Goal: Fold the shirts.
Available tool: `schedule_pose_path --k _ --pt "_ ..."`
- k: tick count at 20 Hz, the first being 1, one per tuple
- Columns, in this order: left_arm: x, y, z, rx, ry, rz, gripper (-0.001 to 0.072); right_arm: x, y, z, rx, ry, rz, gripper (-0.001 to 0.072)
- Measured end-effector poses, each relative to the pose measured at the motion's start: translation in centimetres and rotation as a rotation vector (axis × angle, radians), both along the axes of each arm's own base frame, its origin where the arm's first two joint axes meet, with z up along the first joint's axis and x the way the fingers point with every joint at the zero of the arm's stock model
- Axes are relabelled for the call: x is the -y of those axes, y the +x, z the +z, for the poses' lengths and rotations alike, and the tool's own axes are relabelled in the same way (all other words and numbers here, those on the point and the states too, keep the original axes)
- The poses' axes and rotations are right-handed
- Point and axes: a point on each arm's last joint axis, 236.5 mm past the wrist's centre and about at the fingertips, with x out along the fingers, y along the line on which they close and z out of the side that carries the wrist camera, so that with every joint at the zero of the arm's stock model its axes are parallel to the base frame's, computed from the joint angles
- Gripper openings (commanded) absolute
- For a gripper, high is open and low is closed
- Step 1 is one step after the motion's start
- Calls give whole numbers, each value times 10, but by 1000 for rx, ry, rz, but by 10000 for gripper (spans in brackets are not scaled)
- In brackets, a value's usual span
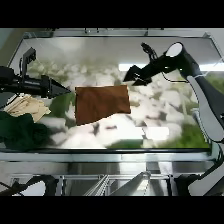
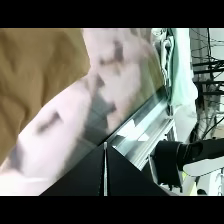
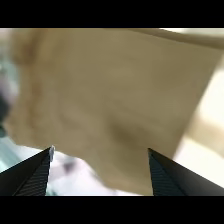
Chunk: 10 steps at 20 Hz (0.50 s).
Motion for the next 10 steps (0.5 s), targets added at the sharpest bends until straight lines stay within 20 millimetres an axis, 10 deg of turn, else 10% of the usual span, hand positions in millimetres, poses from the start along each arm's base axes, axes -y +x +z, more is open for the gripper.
schedule_pose_path --k 4,10 --pt "0 -1 -2 0 -2 -3 25 40 -12 -55 -139 -88 -71 654" --pt "0 -1 -2 0 -4 -1 25 -3 -24 -104 -266 54 -66 522"
